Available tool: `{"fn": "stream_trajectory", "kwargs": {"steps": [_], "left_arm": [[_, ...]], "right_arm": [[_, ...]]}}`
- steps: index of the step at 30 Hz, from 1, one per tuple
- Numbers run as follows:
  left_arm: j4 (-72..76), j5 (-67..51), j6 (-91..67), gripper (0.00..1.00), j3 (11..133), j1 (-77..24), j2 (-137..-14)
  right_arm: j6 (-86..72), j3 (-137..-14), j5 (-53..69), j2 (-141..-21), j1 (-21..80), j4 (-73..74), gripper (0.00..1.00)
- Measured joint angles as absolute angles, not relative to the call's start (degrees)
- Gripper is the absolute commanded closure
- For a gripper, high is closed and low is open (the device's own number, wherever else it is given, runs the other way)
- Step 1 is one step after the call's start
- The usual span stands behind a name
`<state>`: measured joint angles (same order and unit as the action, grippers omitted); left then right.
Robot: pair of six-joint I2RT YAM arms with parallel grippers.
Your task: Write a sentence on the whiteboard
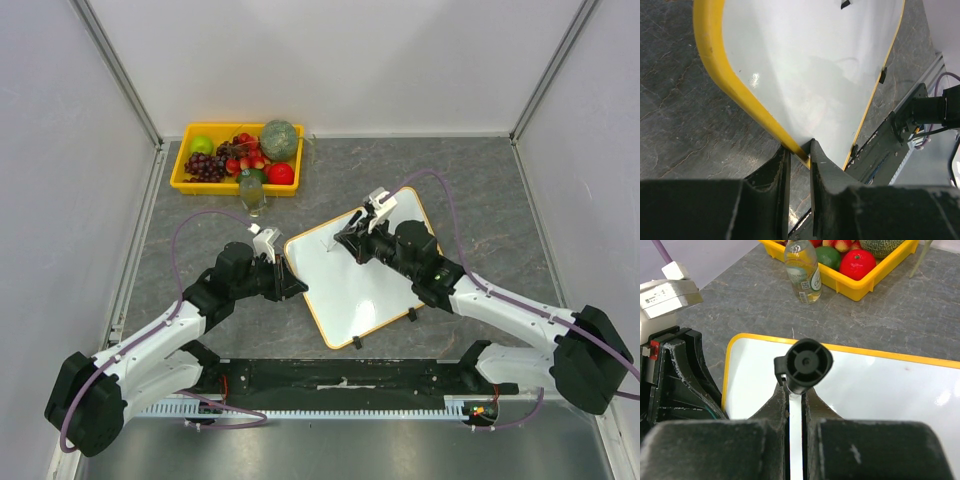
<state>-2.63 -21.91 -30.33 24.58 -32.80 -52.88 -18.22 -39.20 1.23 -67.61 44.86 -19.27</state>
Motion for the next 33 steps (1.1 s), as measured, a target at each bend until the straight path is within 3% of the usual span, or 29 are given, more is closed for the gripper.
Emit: {"fn": "stream_trajectory", "kwargs": {"steps": [20,33], "left_arm": [[-2.6,-21.9,-30.3,0.98,24.6,-32.8,-52.9],[-2.0,-22.5,-30.3,0.98,24.6,-32.8,-52.9]], "right_arm": [[-23.2,-39.0,2.2,-68.6,46.2,-20.1,1.0],[-23.7,-39.0,-2.8,-61.3,45.8,-18.3,1.0]]}}
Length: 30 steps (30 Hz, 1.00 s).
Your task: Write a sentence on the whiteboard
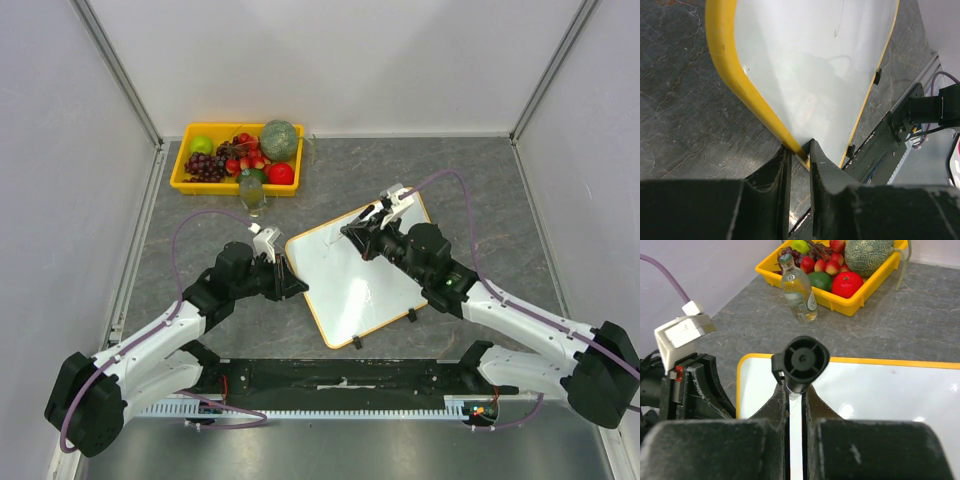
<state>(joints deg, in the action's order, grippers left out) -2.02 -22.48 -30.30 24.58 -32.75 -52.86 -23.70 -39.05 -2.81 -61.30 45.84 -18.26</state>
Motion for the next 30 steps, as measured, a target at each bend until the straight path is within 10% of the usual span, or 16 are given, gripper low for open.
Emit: {"fn": "stream_trajectory", "kwargs": {"steps": [30], "left_arm": [[-2.2,-22.4,-30.3,0.98,24.6,-32.8,-52.9]], "right_arm": [[-20.7,-40.2,-5.3,-67.1,45.6,-18.5,1.0]]}}
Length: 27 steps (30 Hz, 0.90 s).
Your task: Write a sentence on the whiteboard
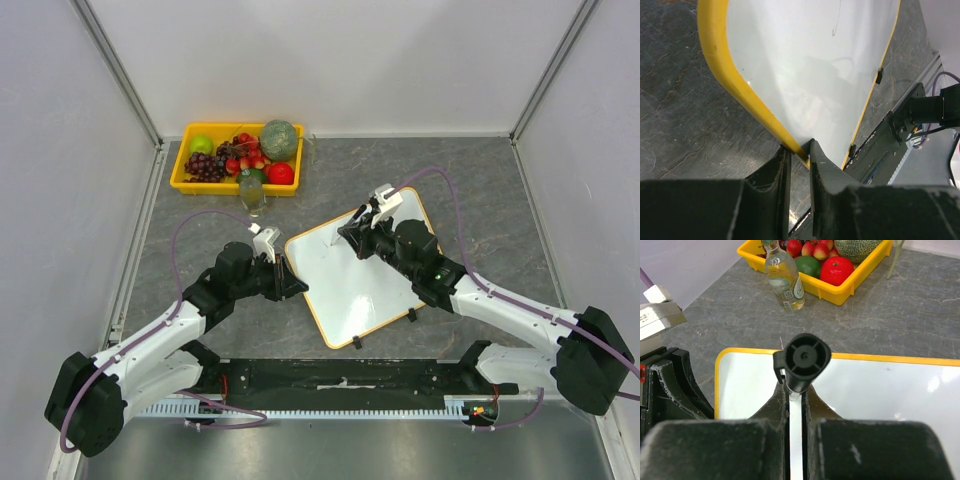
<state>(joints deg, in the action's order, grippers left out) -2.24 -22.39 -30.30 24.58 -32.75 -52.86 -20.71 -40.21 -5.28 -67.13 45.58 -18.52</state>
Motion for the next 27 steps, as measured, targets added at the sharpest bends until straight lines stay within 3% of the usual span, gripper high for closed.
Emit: {"fn": "stream_trajectory", "kwargs": {"steps": [27], "left_arm": [[-2.4,-21.3,-30.3,0.98,24.6,-32.8,-52.9]], "right_arm": [[-21.0,-38.0,-9.0,-65.4,46.0,-17.8,1.0]]}}
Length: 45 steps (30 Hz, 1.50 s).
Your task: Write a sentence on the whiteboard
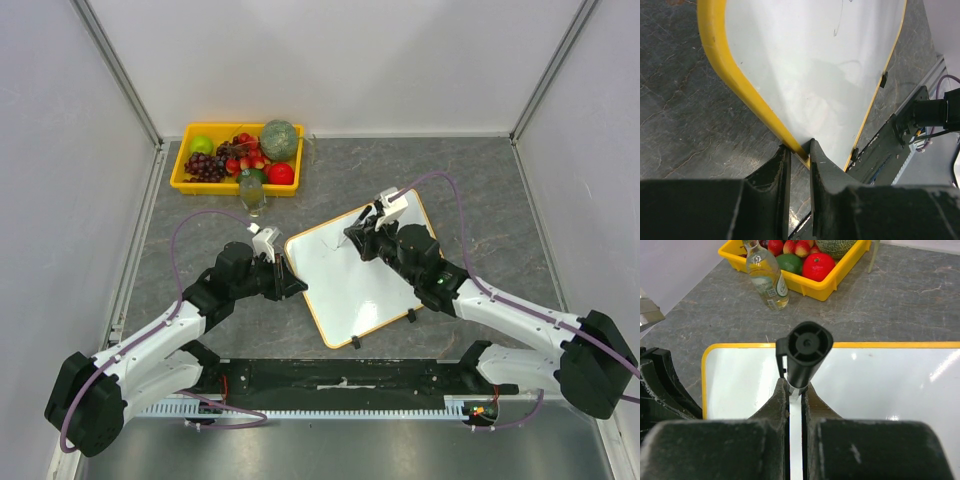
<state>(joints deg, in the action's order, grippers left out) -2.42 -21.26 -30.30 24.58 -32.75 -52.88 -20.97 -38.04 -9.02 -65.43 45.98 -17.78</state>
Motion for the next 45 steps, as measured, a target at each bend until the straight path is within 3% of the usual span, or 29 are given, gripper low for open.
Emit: {"fn": "stream_trajectory", "kwargs": {"steps": [45], "left_arm": [[-2.0,-21.5,-30.3,0.98,24.6,-32.7,-53.3]], "right_arm": [[-21.3,-38.0,-4.8,-65.7,45.6,-19.0,1.0]]}}
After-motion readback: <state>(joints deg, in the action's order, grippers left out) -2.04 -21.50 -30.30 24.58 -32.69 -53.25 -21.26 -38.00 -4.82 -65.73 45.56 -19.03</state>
